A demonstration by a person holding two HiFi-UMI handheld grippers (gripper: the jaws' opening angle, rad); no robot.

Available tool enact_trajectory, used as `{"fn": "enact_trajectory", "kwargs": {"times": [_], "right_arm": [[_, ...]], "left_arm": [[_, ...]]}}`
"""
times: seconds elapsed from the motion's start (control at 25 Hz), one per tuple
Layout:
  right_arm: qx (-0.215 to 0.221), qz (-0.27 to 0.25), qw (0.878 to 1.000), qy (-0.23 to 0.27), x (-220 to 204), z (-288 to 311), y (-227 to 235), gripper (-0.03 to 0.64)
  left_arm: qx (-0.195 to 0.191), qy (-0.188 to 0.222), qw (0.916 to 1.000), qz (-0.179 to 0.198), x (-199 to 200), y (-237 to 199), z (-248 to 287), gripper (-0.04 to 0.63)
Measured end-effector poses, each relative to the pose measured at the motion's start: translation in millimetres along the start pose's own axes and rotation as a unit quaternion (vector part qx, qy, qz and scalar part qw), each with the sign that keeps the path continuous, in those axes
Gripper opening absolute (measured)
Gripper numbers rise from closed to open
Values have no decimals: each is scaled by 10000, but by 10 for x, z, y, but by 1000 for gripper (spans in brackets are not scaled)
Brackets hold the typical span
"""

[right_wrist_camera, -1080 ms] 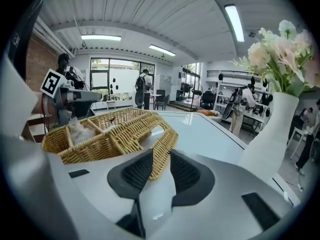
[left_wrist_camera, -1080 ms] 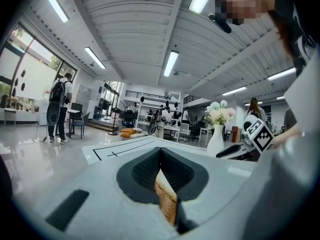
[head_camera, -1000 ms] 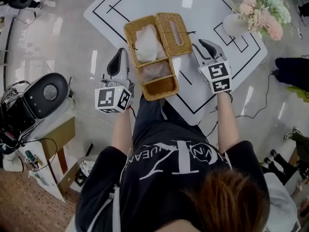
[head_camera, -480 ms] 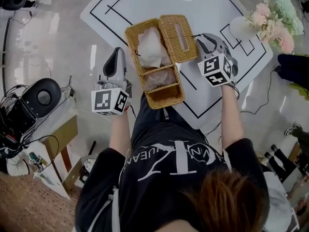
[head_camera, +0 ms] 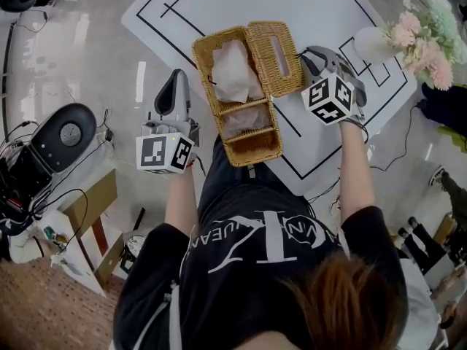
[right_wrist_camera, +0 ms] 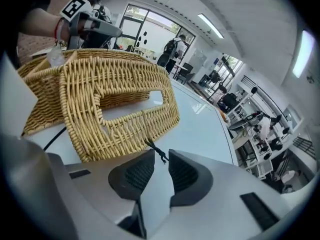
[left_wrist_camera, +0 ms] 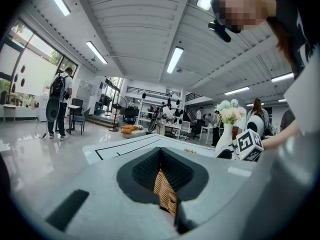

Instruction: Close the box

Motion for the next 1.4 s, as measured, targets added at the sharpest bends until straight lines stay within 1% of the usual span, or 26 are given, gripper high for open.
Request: {"fn": "enact_trajectory", "kwargs": {"times": [0.08,0.12,0.2,0.28,0.32,0.4,0.56,0.76,0.88,1.08,1.4], "right_arm": [[-84,-452,9989,-121,6,29,-31,94],[-139,-732,9970,-193,12,43,-47,110],[-178,-1227,9918,-319,35,66,-60,110],[-152,-1458,9884,-390,56,81,-51,81],[-153,-1467,9883,-385,61,76,-46,50],[-177,-1348,9902,-318,65,38,-45,25],[-156,-948,9952,-168,58,-61,-63,18],[-6,-71,9997,248,86,-229,-23,15],[34,349,9985,420,80,-358,38,15],[33,843,9942,665,28,-608,187,14],[54,1159,9850,1279,143,-1018,354,14]], "left_arm": [[-9,-18,10000,11,-1,-5,-7,9],[-16,-27,10000,9,-4,-7,-11,9],[-31,-38,10000,-10,-17,-14,-16,9],[-43,-38,10000,-45,-31,-21,-22,9],[-50,-35,10000,-61,-37,-22,-28,9],[-71,-33,10000,-60,-42,-22,-37,9],[-94,-9,9999,-66,-42,-37,-55,9],[-111,52,9999,-72,-21,-38,-104,9],[-122,105,9999,-62,3,-24,-146,9],[-117,248,9996,-75,41,19,-236,9],[-112,447,9989,-45,149,128,-365,9]]}}
Point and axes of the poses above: the fingertips, and each gripper's own axes: z forward along the fingers, y to its right, x out of its top, the point moved 8 cm from there along -z, backward along the fingers, and after that the axes turned 12 degrees about -y, right-handed, at the moved point
